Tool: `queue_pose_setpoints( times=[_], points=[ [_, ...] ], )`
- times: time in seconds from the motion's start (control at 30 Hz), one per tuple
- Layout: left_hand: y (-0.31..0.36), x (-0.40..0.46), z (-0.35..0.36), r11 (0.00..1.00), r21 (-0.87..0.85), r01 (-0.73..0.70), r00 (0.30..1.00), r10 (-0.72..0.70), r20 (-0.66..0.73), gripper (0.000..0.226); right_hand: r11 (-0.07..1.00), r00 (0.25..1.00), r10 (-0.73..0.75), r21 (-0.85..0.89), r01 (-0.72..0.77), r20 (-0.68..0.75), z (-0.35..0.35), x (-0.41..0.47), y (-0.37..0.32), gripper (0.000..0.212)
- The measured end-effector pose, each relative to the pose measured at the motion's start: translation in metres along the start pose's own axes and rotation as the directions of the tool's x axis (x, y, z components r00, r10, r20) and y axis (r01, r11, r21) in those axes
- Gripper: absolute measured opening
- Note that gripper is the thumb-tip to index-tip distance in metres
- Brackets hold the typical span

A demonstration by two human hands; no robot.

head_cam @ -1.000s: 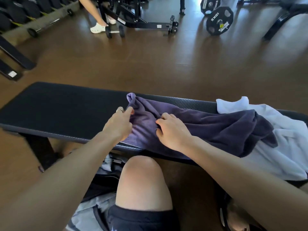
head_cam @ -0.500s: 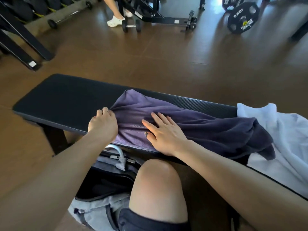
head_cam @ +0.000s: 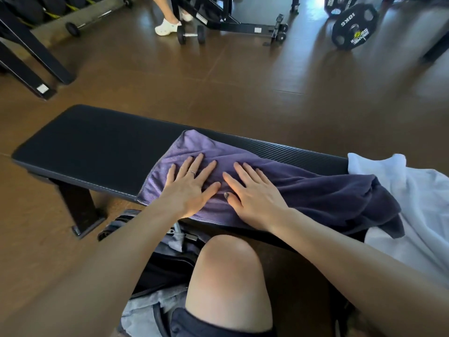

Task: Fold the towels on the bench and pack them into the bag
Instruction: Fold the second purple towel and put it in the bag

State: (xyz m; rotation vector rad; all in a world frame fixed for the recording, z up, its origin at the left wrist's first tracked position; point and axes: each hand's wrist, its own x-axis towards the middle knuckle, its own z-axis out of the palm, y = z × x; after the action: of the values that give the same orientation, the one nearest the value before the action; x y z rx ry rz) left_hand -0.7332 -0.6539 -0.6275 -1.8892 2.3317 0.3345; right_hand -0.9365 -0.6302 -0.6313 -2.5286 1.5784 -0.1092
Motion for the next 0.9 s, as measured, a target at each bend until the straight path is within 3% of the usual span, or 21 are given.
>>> queue_pose_setpoints(
  times=[0.17,0.27,0.43,0.67,0.73,0.8,0.83,0.9],
  points=[
    [-0.026,-0.008,-0.004,0.999,0.034,0.010,0.999,-0.011,0.045,0.069,0.996,0.997,-0.076,0.053,0.076,0.006,0.004,0.001,-0.018,0.056],
    [-0.042,-0.012,-0.008,0.997,0.050,0.061,0.996,-0.065,0.062,0.074,0.986,0.990,-0.130,0.094,0.135,-0.062,0.005,0.004,-0.027,0.052],
    [-0.049,-0.012,-0.016,0.993,-0.023,0.117,0.993,-0.116,0.026,0.093,0.986,0.975,0.097,0.150,-0.067,-0.200,-0.017,0.027,-0.013,0.045],
    [-0.040,-0.004,-0.009,0.990,-0.002,0.142,0.987,-0.141,0.081,0.102,0.905,0.936,0.349,0.241,-0.350,0.049,-0.044,0.076,-0.004,0.052],
    [-0.042,-0.004,-0.008,0.991,-0.007,0.135,0.988,-0.134,0.077,0.102,0.867,0.919,0.361,0.307,-0.393,0.158,-0.050,0.087,-0.007,0.043],
    [-0.043,-0.004,-0.008,0.993,-0.009,0.118,0.991,-0.117,0.058,0.100,0.833,0.907,0.336,0.370,-0.411,0.252,-0.054,0.098,-0.007,0.019],
    [-0.044,-0.003,-0.007,0.994,-0.014,0.108,0.993,-0.107,0.039,0.099,0.825,0.908,0.325,0.390,-0.410,0.266,-0.058,0.103,-0.006,0.007],
    [-0.046,0.000,-0.004,0.995,-0.030,0.091,0.995,-0.092,-0.024,0.095,0.821,0.931,0.308,0.439,-0.365,0.198,-0.066,0.113,-0.005,0.012]
  ],
)
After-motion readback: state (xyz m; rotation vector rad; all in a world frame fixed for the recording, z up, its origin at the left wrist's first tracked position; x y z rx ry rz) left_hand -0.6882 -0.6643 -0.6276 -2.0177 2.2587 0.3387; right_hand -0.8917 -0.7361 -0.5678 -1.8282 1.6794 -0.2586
